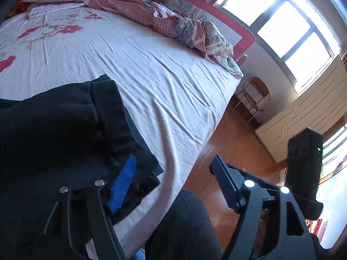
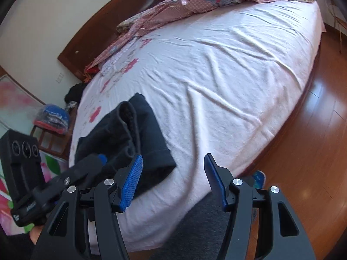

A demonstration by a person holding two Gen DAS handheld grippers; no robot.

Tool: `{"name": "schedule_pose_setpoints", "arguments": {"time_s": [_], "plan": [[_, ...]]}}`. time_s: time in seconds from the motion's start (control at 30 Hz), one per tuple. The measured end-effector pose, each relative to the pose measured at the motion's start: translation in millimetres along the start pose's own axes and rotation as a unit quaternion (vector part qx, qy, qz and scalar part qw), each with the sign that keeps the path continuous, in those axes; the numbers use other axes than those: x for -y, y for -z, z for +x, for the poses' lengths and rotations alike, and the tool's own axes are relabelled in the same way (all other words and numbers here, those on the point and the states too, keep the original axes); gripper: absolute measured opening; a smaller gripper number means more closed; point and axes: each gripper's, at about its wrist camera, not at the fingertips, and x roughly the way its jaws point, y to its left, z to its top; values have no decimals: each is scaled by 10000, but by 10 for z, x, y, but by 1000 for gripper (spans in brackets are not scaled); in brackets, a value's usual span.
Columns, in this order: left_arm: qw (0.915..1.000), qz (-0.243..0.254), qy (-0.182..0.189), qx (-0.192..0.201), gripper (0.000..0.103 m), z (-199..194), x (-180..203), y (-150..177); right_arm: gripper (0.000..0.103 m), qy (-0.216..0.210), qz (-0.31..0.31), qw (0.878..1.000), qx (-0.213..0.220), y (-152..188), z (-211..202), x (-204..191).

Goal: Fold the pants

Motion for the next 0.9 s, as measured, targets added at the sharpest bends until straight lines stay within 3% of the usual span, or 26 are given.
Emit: {"name": "schedule_pose_setpoints", "arguments": {"time_s": [0.1, 0.2, 0.3, 0.4, 0.47, 0.5, 0.53, 0.6, 0.73, 0.8, 0.83, 0.87, 0.9], "plan": [[9997, -99, -41, 209, 91, -673, -227, 182, 58, -487, -132, 9985, -213, -168, 253, -260], [9936, -640, -765, 523, 91, -1275, -785, 468, 58, -737, -223, 9960, -464, -332, 585, -466], [9733, -1746, -1176, 912, 91, -1840, -1410, 834, 58, -641, -465, 9935, -817, -403, 901, -678], [9526, -2371, -1442, 1246, 91, -2086, -1756, 1143, 59, -171, -686, 9913, -1106, -394, 1169, -772], [9426, -2713, -1401, 1350, 91, -2166, -1910, 1303, 61, -27, -783, 9884, -1299, -344, 1320, -765], [9408, -2776, -1407, 1346, 91, -2104, -1937, 1302, 59, -8, -909, 9868, -1339, -313, 1368, -776], [9390, -2815, -1455, 1335, 91, -2063, -1964, 1299, 37, 58, -1178, 9833, -1385, -295, 1394, -825], [9410, -2798, -1386, 1304, 91, -1961, -1958, 1258, 26, 195, -1664, 9757, -1413, -300, 1347, -989], [9485, -2602, -1301, 1256, 91, -1827, -1831, 1044, 15, 558, -2598, 9604, -837, -326, 949, -1313], [9546, -2406, -1207, 1276, 91, -1822, -1746, 960, 15, 759, -2574, 9604, -749, -295, 922, -1180], [9575, -2293, -1212, 1265, 91, -1807, -1703, 926, 20, 785, -2431, 9624, -924, -265, 1036, -1013], [9599, -2213, -1215, 1221, 92, -1764, -1688, 902, 35, 875, -2327, 9625, -1088, -246, 1205, -820], [9626, -2163, -1186, 1117, 92, -1704, -1692, 883, 81, 1008, -1874, 9725, -950, -254, 1262, -564]]}}
